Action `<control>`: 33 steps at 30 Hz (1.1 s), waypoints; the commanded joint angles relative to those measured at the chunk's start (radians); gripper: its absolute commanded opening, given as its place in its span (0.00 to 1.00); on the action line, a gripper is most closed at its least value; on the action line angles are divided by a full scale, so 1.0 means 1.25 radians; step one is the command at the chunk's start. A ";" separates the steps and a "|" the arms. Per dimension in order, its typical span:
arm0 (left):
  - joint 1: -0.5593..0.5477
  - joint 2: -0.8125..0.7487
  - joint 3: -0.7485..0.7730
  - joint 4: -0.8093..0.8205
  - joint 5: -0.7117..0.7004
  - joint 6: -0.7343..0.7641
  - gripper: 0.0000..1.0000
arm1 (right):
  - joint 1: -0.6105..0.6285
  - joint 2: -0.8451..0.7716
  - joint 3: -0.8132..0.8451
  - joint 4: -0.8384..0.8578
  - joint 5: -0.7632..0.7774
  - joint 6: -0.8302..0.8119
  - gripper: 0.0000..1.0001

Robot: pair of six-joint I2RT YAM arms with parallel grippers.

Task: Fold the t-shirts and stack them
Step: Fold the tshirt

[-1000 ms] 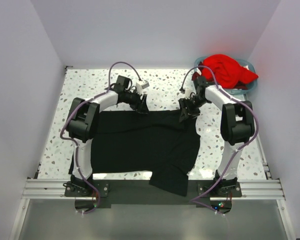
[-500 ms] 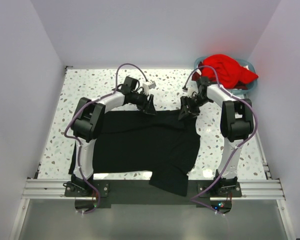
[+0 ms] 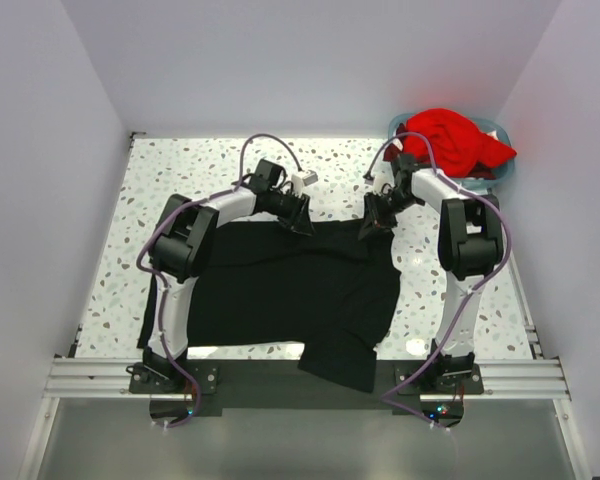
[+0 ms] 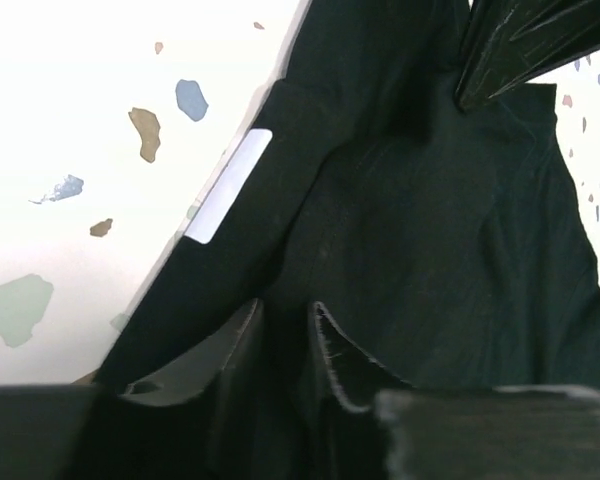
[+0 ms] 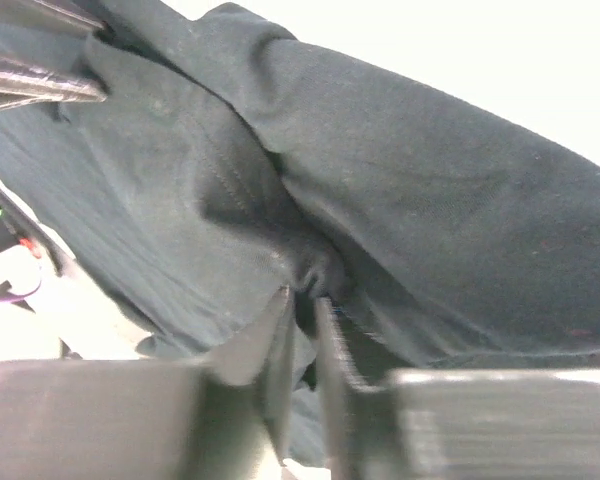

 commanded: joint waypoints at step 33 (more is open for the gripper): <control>-0.074 -0.385 -0.402 -0.164 0.152 0.718 0.33 | 0.107 -0.223 -0.181 -0.299 -0.021 -0.505 0.36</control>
